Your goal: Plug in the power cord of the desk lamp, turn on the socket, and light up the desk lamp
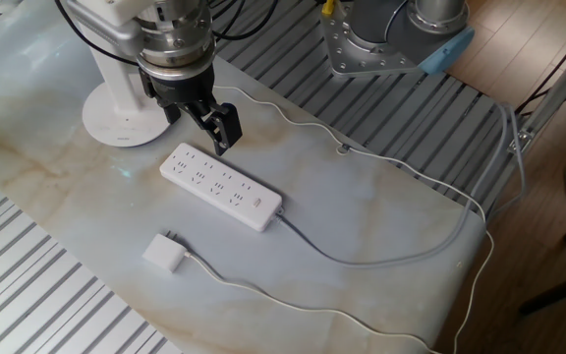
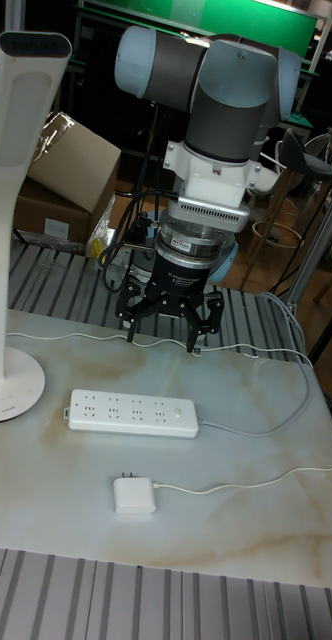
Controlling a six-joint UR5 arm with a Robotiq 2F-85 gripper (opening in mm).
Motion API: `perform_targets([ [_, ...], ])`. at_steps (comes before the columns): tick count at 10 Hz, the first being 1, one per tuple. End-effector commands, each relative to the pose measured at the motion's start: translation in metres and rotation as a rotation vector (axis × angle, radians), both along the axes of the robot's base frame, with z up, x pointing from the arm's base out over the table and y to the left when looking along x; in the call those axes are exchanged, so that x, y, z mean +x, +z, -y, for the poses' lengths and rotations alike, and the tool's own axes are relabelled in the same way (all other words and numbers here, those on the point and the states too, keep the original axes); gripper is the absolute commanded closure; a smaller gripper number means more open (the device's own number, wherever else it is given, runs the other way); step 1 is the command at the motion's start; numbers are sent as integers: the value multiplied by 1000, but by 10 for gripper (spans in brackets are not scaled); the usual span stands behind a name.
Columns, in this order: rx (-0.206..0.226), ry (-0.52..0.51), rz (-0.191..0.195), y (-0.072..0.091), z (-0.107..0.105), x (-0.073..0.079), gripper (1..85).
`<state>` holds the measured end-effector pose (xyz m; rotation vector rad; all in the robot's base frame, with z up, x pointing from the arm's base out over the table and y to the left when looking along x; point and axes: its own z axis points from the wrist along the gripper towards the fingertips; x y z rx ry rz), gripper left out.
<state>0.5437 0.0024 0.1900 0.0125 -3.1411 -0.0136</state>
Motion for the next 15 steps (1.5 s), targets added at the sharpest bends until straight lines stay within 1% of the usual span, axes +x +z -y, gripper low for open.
perform_targets([
  [1, 0, 0, 0, 0, -2, 0, 17],
  [2, 129, -33, -114, 4, -37, -29, 847],
  [3, 122, -35, -117, 5, -36, -29, 847],
  [7, 120, -35, -119, 5, -37, -29, 847],
  [9, 119, -39, -111, 4, -36, -27, 847],
  [10, 117, -41, -98, 3, -35, -24, 847],
  [11, 117, -37, -74, 0, -33, -20, 847],
  [12, 108, -32, -60, -1, -30, -17, 847],
  [13, 87, -16, -45, -3, -24, -15, 847],
  [14, 90, -9, -30, -7, -23, -15, 847],
  [15, 107, -5, -20, -9, -23, -15, 847],
])
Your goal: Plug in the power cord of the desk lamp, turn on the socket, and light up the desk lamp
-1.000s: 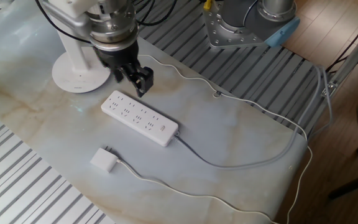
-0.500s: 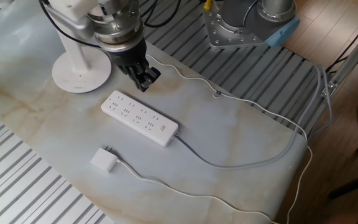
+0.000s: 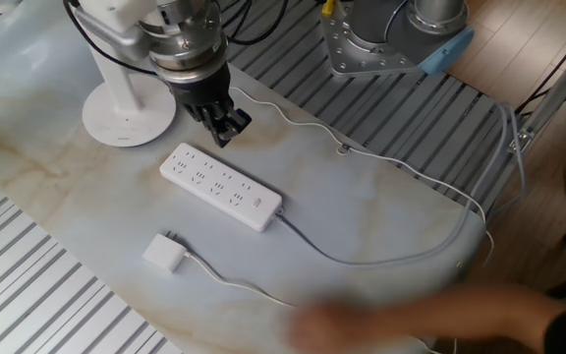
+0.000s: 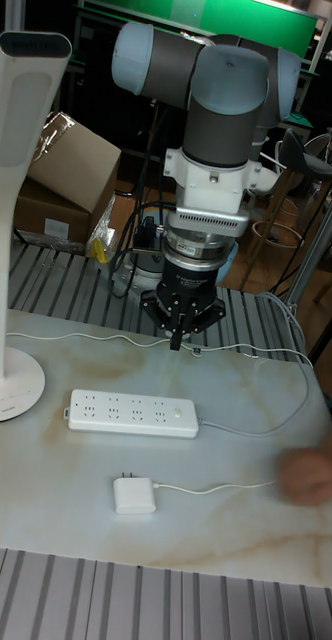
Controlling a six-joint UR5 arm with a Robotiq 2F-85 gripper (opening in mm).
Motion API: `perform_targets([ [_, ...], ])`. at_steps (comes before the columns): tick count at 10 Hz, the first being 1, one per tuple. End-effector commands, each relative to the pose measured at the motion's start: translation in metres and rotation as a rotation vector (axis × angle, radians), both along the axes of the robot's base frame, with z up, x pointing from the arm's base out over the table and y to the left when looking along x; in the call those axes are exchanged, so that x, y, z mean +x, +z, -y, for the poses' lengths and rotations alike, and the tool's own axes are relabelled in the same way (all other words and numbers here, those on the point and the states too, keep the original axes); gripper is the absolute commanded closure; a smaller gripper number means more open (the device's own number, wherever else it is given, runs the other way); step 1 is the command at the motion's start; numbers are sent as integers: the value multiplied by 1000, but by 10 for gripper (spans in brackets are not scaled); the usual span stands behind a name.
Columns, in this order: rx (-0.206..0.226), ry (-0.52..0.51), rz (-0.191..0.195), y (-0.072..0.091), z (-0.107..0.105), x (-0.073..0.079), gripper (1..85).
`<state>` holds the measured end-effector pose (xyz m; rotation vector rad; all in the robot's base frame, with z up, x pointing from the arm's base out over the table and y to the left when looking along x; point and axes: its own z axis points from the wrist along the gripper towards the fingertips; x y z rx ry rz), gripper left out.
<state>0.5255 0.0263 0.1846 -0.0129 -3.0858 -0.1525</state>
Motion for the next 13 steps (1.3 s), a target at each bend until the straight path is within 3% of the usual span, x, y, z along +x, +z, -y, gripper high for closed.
perform_targets([
  [1, 27, 7, 31, -4, 0, 2, 847],
  [10, 24, 46, 19, -6, 5, -5, 847],
  [12, -37, 78, -5, -7, 21, -11, 847],
  [13, 1, 79, 4, -6, 12, -9, 847],
])
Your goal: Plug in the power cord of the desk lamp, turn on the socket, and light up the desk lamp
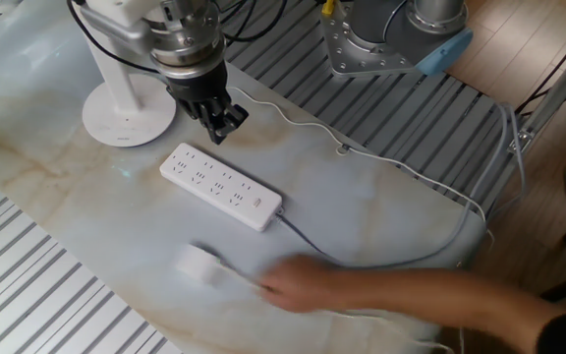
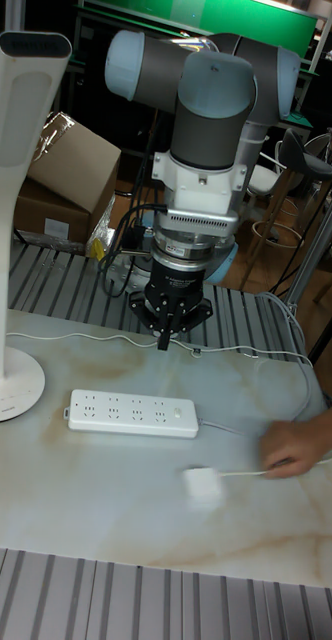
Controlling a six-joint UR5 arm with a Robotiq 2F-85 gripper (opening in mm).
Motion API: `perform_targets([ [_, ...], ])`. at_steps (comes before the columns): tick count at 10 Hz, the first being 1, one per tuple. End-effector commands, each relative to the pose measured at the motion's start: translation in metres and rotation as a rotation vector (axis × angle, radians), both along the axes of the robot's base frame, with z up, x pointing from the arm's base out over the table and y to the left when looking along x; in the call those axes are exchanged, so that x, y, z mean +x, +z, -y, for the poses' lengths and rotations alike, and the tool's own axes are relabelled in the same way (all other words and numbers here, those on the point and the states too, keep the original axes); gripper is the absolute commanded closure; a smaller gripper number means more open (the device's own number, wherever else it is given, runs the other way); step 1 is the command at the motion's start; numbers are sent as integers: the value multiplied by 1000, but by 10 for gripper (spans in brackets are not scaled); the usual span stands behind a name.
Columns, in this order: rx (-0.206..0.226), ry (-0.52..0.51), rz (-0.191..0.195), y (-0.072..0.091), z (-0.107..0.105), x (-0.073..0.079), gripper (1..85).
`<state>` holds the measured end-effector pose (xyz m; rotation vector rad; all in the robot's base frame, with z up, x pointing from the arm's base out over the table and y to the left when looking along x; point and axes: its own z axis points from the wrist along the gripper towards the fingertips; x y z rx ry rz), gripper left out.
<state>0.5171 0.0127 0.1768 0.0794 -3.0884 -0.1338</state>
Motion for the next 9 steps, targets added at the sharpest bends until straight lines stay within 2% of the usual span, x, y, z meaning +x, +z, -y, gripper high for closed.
perform_targets([
  [1, 36, 15, -8, 2, -8, -2, 847],
  [2, 2, 17, -33, 2, 0, -9, 847],
  [3, 11, 9, -45, 2, -2, -12, 847],
  [4, 38, 3, -64, 4, -9, -17, 847],
  [5, 73, 2, -58, 5, -18, -15, 847],
  [6, 79, 0, -54, -5, -24, -7, 847],
  [9, 81, -7, -21, -58, -45, 30, 847],
])
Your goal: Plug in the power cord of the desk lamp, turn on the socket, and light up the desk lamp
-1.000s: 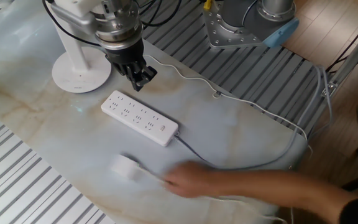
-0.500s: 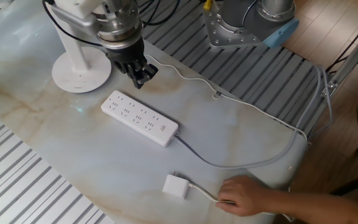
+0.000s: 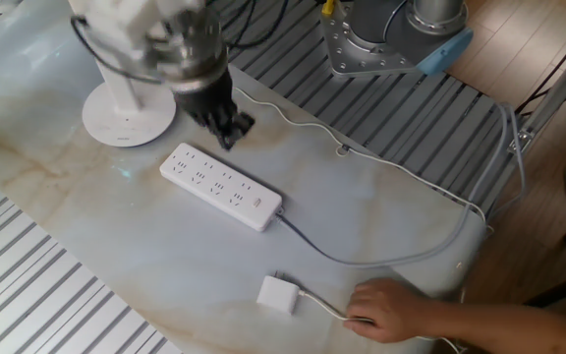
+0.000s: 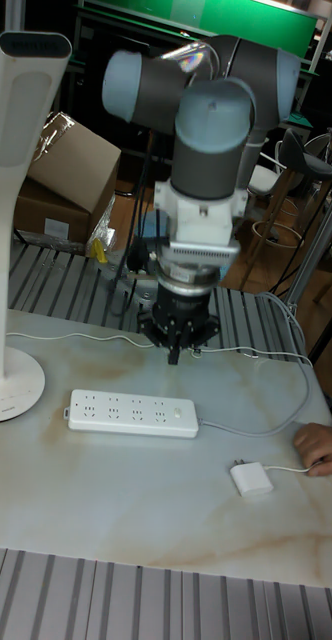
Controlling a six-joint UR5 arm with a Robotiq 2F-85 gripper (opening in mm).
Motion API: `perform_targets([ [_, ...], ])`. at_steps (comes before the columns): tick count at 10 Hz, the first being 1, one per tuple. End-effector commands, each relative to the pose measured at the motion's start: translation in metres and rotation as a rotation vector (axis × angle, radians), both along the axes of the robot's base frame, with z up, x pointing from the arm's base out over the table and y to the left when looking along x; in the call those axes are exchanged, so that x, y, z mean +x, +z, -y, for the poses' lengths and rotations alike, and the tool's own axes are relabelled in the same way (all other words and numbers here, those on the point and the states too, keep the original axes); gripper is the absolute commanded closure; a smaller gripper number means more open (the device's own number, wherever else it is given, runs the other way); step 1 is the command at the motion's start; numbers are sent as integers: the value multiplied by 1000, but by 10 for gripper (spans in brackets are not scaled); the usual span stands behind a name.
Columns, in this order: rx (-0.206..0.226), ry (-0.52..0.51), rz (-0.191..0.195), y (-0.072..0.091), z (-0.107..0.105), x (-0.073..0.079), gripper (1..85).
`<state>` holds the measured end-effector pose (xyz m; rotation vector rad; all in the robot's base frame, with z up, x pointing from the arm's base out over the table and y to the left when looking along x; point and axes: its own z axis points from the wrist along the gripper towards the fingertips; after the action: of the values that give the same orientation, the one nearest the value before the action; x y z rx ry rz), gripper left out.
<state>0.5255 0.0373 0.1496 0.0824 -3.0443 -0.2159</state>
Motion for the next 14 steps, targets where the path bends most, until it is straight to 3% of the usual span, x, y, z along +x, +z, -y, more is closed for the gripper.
perform_targets([
  [1, 28, -24, 48, -52, -32, 35, 847],
  [3, 24, -37, 73, -77, -48, 53, 847],
  [6, 28, -64, 94, -96, -69, 65, 847],
  [9, 97, -128, 129, -109, -110, 69, 847],
  [10, 122, -143, 99, -105, -121, 62, 847],
  [11, 176, -177, 93, -100, -135, 63, 847],
  [12, 183, -186, 109, -100, -136, 68, 847],
  [13, 152, -164, 123, -102, -128, 70, 847],
  [14, 72, -113, 136, -108, -108, 69, 847],
])
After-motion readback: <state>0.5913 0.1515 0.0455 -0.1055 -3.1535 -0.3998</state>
